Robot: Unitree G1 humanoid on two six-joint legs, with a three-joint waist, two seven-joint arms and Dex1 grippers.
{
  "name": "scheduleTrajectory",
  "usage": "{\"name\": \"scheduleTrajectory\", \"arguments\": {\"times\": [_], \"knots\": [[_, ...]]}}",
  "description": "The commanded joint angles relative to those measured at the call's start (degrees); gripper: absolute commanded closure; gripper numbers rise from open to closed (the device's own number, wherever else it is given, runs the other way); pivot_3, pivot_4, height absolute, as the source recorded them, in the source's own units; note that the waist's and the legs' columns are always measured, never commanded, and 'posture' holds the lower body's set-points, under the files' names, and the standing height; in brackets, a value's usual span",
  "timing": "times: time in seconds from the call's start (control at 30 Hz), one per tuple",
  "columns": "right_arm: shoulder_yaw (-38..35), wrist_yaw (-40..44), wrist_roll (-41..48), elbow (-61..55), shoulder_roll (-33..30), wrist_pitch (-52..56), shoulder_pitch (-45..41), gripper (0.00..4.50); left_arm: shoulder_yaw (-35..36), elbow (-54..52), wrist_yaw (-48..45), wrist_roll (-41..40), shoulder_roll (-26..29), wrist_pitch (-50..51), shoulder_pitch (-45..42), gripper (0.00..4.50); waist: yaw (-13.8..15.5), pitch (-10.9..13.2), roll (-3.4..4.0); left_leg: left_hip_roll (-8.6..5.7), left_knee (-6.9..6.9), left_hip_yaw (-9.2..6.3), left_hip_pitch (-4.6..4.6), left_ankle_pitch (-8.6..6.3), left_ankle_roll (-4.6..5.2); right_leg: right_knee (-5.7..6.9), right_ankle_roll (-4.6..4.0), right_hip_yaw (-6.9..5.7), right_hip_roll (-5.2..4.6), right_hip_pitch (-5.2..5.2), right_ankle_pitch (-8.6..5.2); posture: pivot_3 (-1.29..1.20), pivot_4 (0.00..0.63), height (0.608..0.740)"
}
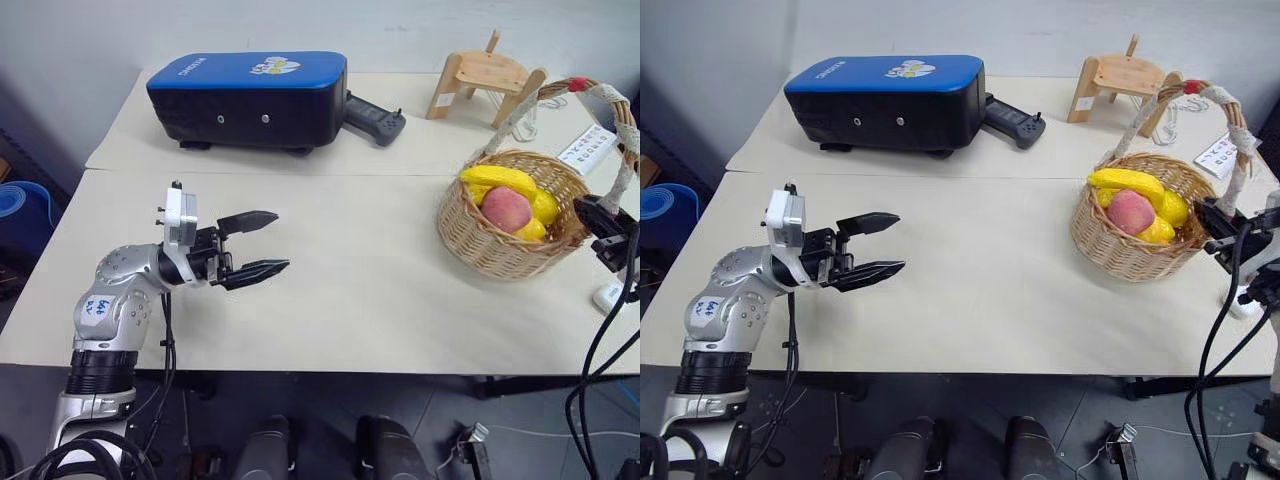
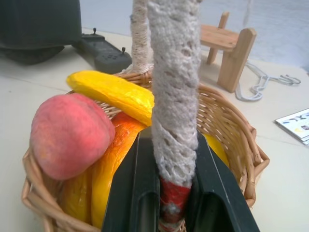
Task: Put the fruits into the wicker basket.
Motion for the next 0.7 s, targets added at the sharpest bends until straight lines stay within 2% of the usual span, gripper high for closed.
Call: {"name": "scheduleTrajectory", "arguments": {"times": [0.03,0.17,0.33,0.4,0.53,0.63,0.7], "knots": [[-1.4,-2.2,-1.0,3.1,-0.4,-3.9,-1.5,3.53,0.3,-0.3,-0.4,0.7,0.2,-1.4,-1.6,0.0,0.1,0.0,0.0,0.01,0.0,0.0,0.0,0.0,0.0,0.0,0.0,-0.01,0.0,0.0,0.0,0.0,0.15,0.74],[-3.2,0.2,3.6,-4.0,-2.0,1.0,2.7,2.3,1.4,-0.4,0.9,1.3,0.4,-2.1,-2.1,0.0,0.4,0.0,0.0,0.0,0.01,-0.06,-0.02,0.0,0.0,0.0,0.0,-0.04,-0.01,0.02,0.0,0.0,0.15,0.74],[-9.1,1.3,3.0,-7.6,-5.0,0.3,10.0,0.6,2.3,-0.8,0.5,2.6,3.2,-2.0,1.2,0.0,0.2,0.0,0.01,0.0,-0.03,-0.06,-0.02,0.0,0.0,-0.02,0.0,-0.03,-0.01,0.01,0.0,0.0,0.15,0.74],[-11.8,4.4,3.5,-7.9,-3.5,-3.9,13.9,0.01,1.6,-0.4,-2.0,4.6,5.4,-4.2,4.3,0.0,0.2,0.0,-0.01,0.01,-0.05,-0.05,0.01,0.0,0.0,-0.03,0.0,-0.03,0.0,0.02,0.0,0.0,0.15,0.74],[-10.7,14.3,-0.1,-8.2,-2.7,-14.6,24.3,0.01,2.5,1.9,-3.0,8.4,7.4,-10.0,9.9,0.0,0.2,0.0,-0.01,0.02,-0.14,0.05,0.11,-0.01,0.0,-0.07,0.0,0.01,0.02,0.06,0.0,0.0,0.15,0.74],[-5.5,24.4,-3.0,-9.2,-3.8,-23.8,31.0,0.01,3.6,-0.1,-4.3,9.0,9.1,-12.2,14.8,0.0,0.1,0.0,-0.01,0.02,-0.15,0.17,0.2,-0.03,0.04,-0.06,0.0,0.16,-0.01,0.05,0.0,0.0,0.15,0.74],[-2.5,28.0,-3.0,-9.5,-3.6,-26.8,32.3,0.01,3.7,-1.8,-3.2,10.0,10.1,-12.0,17.2,0.0,0.0,0.0,-0.04,0.08,-0.25,0.17,0.45,-0.1,0.06,-0.09,0.0,0.3,0.02,0.17,0.0,0.0,0.15,0.74]]}}
